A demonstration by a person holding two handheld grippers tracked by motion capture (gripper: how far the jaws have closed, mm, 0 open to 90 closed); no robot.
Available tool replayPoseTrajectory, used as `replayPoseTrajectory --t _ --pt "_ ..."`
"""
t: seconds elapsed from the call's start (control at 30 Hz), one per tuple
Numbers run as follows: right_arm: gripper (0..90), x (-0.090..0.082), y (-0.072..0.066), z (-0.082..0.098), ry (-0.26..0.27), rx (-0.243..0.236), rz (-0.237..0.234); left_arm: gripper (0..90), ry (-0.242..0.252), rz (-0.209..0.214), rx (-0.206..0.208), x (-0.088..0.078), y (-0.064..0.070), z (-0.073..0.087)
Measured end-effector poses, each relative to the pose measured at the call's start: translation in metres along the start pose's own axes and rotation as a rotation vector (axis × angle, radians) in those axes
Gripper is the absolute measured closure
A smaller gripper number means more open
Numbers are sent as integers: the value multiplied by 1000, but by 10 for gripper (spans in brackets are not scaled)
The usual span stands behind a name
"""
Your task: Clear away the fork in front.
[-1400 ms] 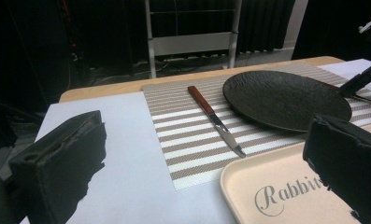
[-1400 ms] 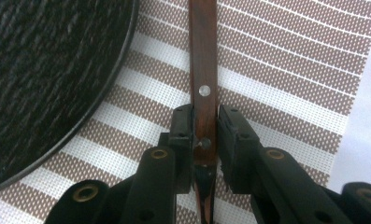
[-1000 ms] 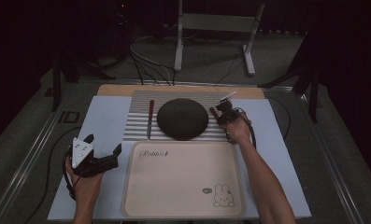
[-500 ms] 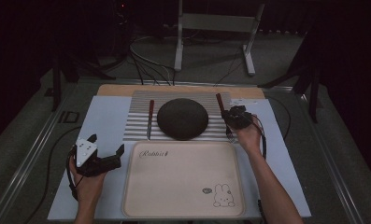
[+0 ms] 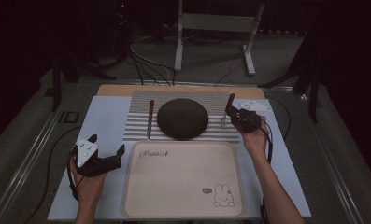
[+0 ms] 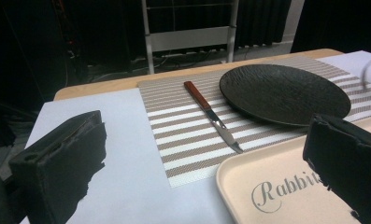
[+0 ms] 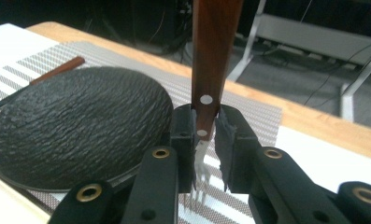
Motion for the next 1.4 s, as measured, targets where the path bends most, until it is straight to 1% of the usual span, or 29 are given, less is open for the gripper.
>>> replayPoseTrajectory --t 0.13,0.17,0.23,0.5,0.67,0.7,0.73,0.77,0.87,0.9,0.93,0.97,1.07,1.27,1.37,1.4 --pt "774 -6 -1 -5 29 -8 11 0 -3 1 3 0 0 0" --pt "774 -9 -2 -8 49 -7 13 0 -2 1 3 0 0 0" --pt "774 -12 -3 -11 59 -7 15 0 -3 1 2 0 0 0" --pt "774 -22 -13 -15 95 -15 -3 0 -3 7 2 1 2 0" --pt "774 -29 -22 -19 120 -34 -19 0 -2 18 -3 2 5 -2" --pt "774 -29 -22 -19 120 -34 -19 0 -2 18 -3 2 5 -2" --pt "774 -31 -24 -19 122 -40 -23 0 2 31 -6 3 7 -4" --pt "774 -34 -28 -19 129 -49 -29 0 4 35 -10 4 9 -5" --pt "774 -39 -34 -20 138 -62 -39 0 11 54 -17 5 13 -10" --pt "775 -40 -35 -20 140 -66 -42 0 7 62 -9 6 16 -13" --pt "775 -40 -35 -20 140 -66 -42 0 7 62 -9 6 16 -13" --pt "774 -45 -41 -22 150 -77 -50 0 2 75 2 7 20 -17" --pt "774 -49 -46 -23 162 -83 -57 0 -8 113 13 10 29 -23" --pt "774 -57 -58 -25 181 -91 -81 0 11 163 26 16 47 -37" --pt "774 -60 -63 -25 179 -94 -87 0 18 179 54 22 57 -43" --pt "774 -61 -64 -25 181 -96 -91 0 24 187 55 24 60 -46"
Point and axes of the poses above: each handheld gripper's, and its own axes: x roughly forward along the jaws, z roughly out of its underside, y roughly to its right, the point moved 7 cm from there along x, roughly forward along the jaws, and after that the axes turned 3 degrees about -y, right-handed, at the moved point
